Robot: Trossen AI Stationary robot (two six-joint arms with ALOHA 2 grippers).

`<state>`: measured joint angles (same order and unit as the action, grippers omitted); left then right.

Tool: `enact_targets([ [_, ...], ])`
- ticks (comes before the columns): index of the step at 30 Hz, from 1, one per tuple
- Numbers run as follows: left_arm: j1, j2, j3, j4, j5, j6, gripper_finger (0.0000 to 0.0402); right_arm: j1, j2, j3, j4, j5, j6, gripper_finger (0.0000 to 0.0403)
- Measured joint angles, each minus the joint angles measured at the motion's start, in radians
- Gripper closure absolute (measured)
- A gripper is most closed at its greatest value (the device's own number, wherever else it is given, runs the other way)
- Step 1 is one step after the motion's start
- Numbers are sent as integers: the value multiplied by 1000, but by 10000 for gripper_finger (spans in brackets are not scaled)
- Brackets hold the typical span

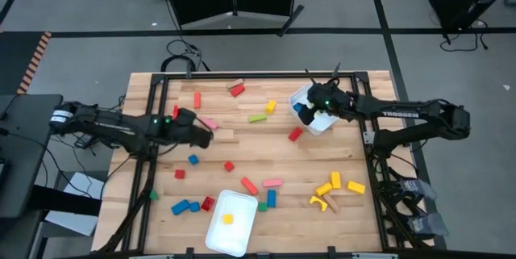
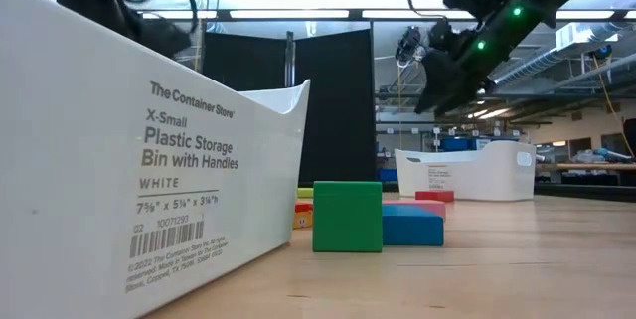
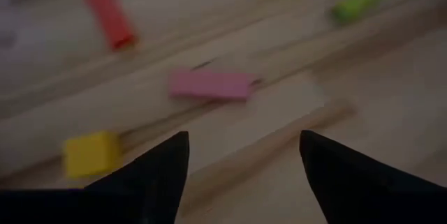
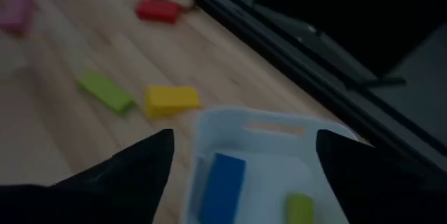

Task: Sort blocks by size
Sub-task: Put the small yellow block into the bottom white bin

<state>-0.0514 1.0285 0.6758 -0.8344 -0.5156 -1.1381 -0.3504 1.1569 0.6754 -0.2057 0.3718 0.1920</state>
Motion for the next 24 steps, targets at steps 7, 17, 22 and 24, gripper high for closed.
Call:
enact_targets([
  [7, 204, 65, 0, -104, 86, 72, 77, 84, 0, 0, 74, -8, -6, 53],
  [17, 365, 132, -17, -95, 132, 192, 37, 169, 1, 0, 120, -8, 15, 94],
  [22, 403, 183, -27, -93, 136, 222, 38, 193, 1, 0, 128, -3, 15, 100],
  [24, 406, 194, -27, -97, 144, 241, 41, 199, 1, 0, 130, -1, 15, 101],
])
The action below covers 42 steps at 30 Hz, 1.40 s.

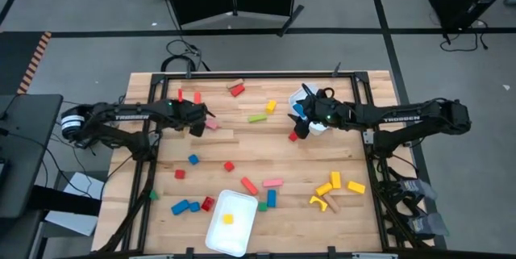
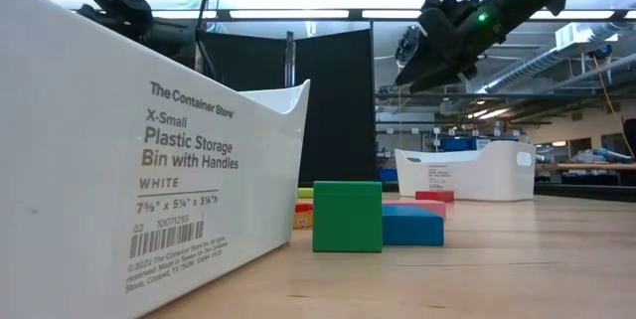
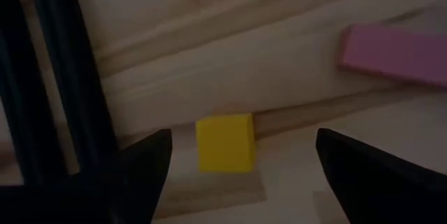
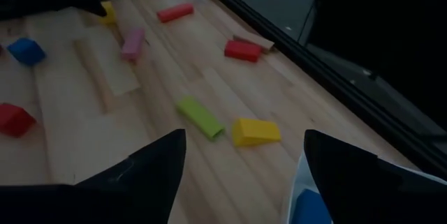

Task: Sort blocks by size
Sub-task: Put the small yellow block into the bottom white bin

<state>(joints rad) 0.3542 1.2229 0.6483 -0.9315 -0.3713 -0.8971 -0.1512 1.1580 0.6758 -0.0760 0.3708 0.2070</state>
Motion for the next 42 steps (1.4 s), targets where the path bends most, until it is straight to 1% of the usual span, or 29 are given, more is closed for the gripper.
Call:
enact_targets([
  [6, 9, 31, -4, 18, 5, 23, 58, 13, 0, 0, 2, 2, 0, 102],
  [9, 27, 32, -36, 89, 50, 36, 71, 14, 0, 0, 9, 2, 0, 103],
  [11, 39, 31, -62, 99, 46, 48, 78, 14, 0, 0, 12, 2, 0, 104],
  [13, 49, 34, -85, 106, 72, 36, 85, 14, 0, 0, 15, 2, 0, 104],
  [19, 65, 28, -144, 152, 89, 29, 94, 14, 0, 0, 16, 3, 0, 106],
  [22, 64, 28, -146, 167, 92, 30, 95, 14, 0, 0, 16, 4, 0, 109],
  [25, 65, 29, -143, 168, 97, 35, 101, 14, 0, 0, 16, 5, 1, 112],
  [28, 63, 29, -143, 168, 126, 53, 117, 14, 0, 0, 16, 5, 1, 115],
  [34, 39, 30, -143, 158, 145, 52, 149, 14, 0, 0, 15, 5, 0, 115],
  [42, 16, 30, -142, 105, 181, 51, 156, 14, 0, 0, 8, 5, 1, 117],
])
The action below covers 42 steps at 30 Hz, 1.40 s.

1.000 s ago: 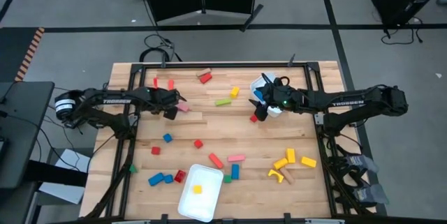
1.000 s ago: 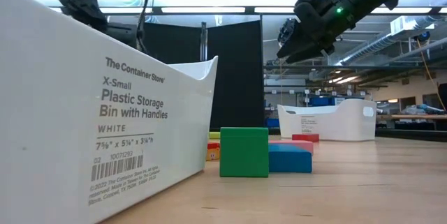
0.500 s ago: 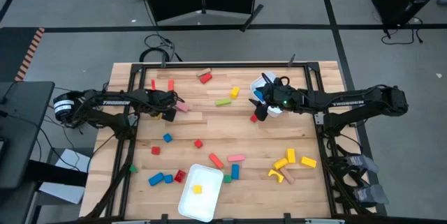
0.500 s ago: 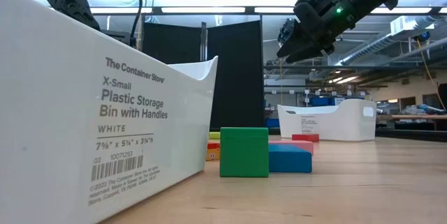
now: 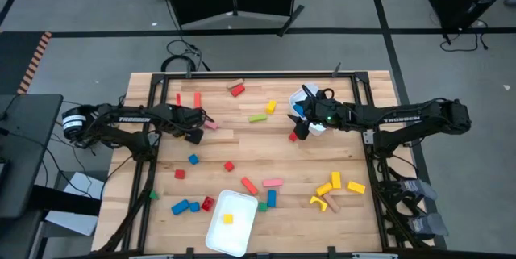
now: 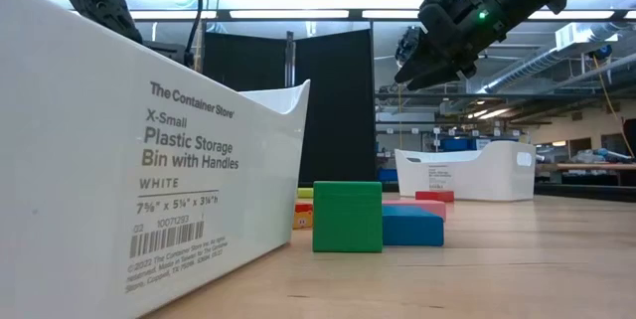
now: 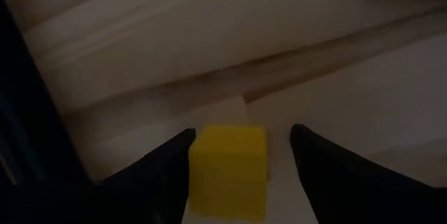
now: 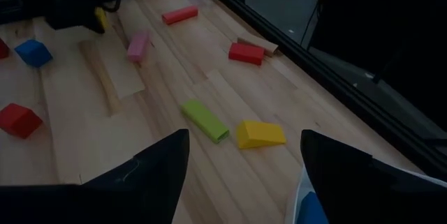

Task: Sort blocks by size
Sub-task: Put the small yellow block into the bottom white bin

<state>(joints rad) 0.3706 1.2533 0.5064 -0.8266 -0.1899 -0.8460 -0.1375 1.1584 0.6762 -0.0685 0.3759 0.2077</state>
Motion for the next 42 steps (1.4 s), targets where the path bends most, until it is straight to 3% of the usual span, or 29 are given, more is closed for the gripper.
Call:
enact_targets([
  [10, 0, 0, -1, -26, 16, 11, 166, 0, 0, 0, 0, 0, 0, 121],
  [18, -2, 0, -1, -21, 30, 61, 261, 0, 0, 0, 0, 0, 4, 123],
  [22, -2, -1, 4, -21, 21, 93, 260, 3, 0, 0, 0, -1, 11, 124],
  [27, -41, -48, 88, -44, -25, 164, 260, 23, 0, 0, 8, -1, 11, 125],
  [34, -170, -191, 290, 82, -78, 347, 260, 40, 0, 0, 10, -1, 21, 131],
  [37, -245, -240, 349, 178, -19, 473, 260, 43, 0, 0, 16, -1, 22, 135],
  [42, -408, -295, 373, 422, 240, 714, 260, 44, 0, 1, 26, -2, 21, 140],
])
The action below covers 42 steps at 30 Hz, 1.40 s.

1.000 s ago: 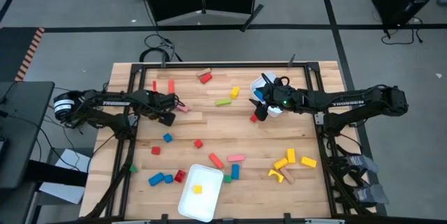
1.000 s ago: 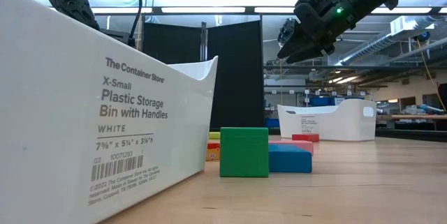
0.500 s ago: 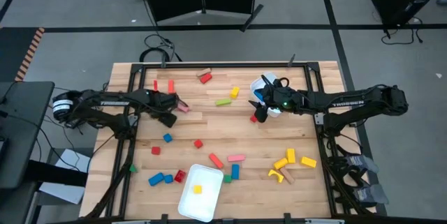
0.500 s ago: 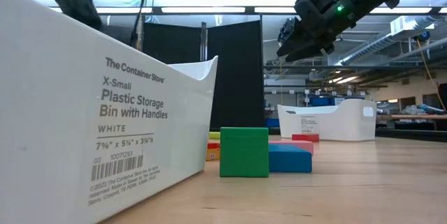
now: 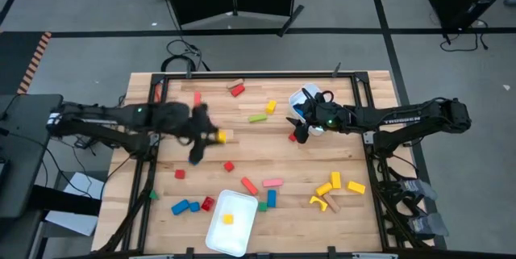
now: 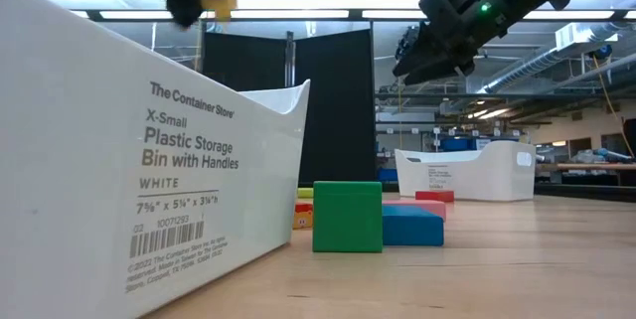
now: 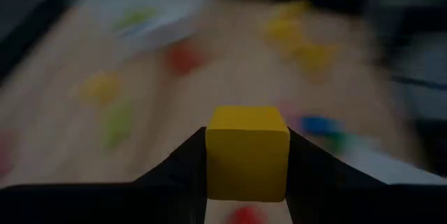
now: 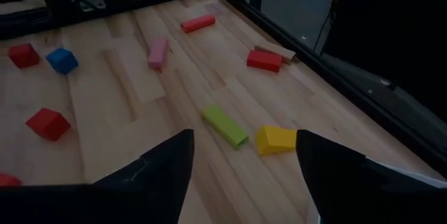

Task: Sort blocks by size
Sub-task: Put the small yellow block into the bottom white bin, then put the pink rectangle block into the top white bin

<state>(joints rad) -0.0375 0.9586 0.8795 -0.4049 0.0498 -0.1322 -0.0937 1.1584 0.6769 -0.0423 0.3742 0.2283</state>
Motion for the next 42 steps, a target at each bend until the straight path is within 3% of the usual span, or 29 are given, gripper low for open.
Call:
enact_targets([
  [3, -101, 4, -1, 73, 132, 62, 260, 0, 0, 0, -1, 0, 0, 144],
  [6, -190, 25, 0, 121, 162, 77, 260, 0, 0, 0, 4, 0, -3, 147],
  [13, -300, 122, 1, 167, 97, -70, 260, 0, 0, 0, 21, 0, -18, 152],
  [23, -453, 415, 12, 222, 106, -374, 260, 0, 0, 0, 21, 0, -18, 153],
  [31, -489, 567, 140, 108, 28, -426, 256, 0, 0, 0, 43, -1, -8, 156],
  [33, -490, 588, 171, 39, -5, -423, 209, 3, 0, 0, 45, -4, 0, 155],
  [38, -487, 606, 222, -119, -58, -398, 47, 24, 0, 0, 44, -6, 4, 156],
  [40, -485, 603, 241, -154, -96, -398, 17, 30, 0, 0, 45, -6, 1, 158],
  [42, -484, 602, 264, -176, -137, -390, 23, 36, 0, 0, 45, -6, 0, 158],
])
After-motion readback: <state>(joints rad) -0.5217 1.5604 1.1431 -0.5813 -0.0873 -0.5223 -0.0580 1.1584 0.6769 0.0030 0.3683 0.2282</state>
